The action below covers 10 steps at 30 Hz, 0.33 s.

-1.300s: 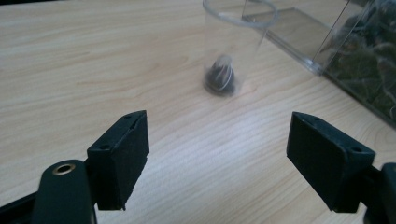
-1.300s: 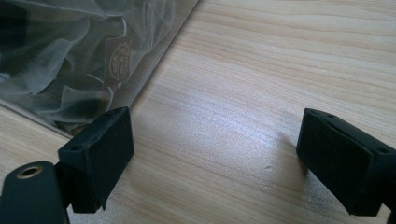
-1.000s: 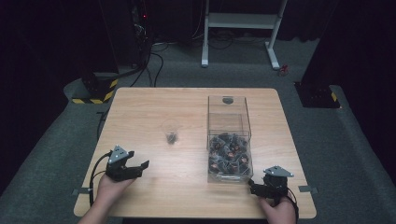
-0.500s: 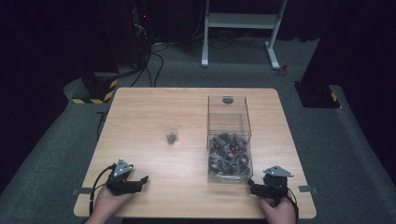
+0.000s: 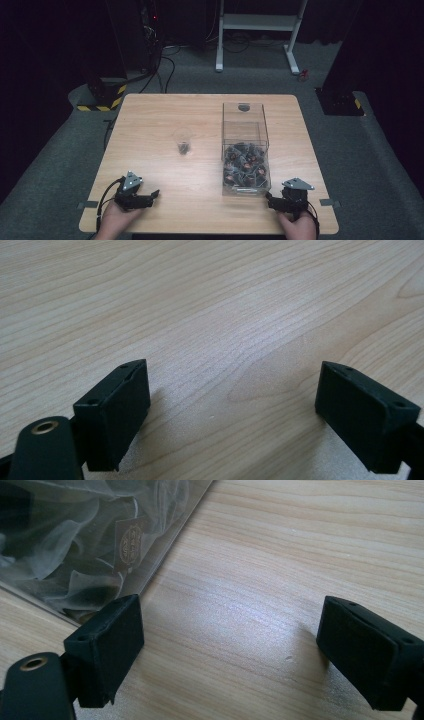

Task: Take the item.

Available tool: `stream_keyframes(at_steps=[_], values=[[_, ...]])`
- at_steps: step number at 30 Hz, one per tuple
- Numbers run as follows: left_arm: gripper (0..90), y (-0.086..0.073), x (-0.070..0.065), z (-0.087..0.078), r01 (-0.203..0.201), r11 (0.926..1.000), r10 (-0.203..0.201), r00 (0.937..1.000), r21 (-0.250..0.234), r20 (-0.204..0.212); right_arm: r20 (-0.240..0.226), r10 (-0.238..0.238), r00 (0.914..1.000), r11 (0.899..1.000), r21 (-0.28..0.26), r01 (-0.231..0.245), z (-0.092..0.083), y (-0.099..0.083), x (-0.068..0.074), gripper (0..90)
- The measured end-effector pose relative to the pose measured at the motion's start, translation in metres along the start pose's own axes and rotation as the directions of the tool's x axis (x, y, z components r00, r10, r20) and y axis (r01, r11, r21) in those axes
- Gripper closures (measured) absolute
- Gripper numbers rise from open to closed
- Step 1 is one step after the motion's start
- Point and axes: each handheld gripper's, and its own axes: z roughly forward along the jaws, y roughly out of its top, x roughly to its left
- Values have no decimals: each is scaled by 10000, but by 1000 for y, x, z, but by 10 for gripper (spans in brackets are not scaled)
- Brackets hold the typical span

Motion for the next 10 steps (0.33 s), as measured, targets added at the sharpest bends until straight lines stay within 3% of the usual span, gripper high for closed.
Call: stream_keyframes(at_steps=[10], values=[[146, 0, 0, 0, 43, 10000, -43, 10000, -7, -21, 486, 456, 9978, 9990, -57, -454, 2, 2, -3, 117]])
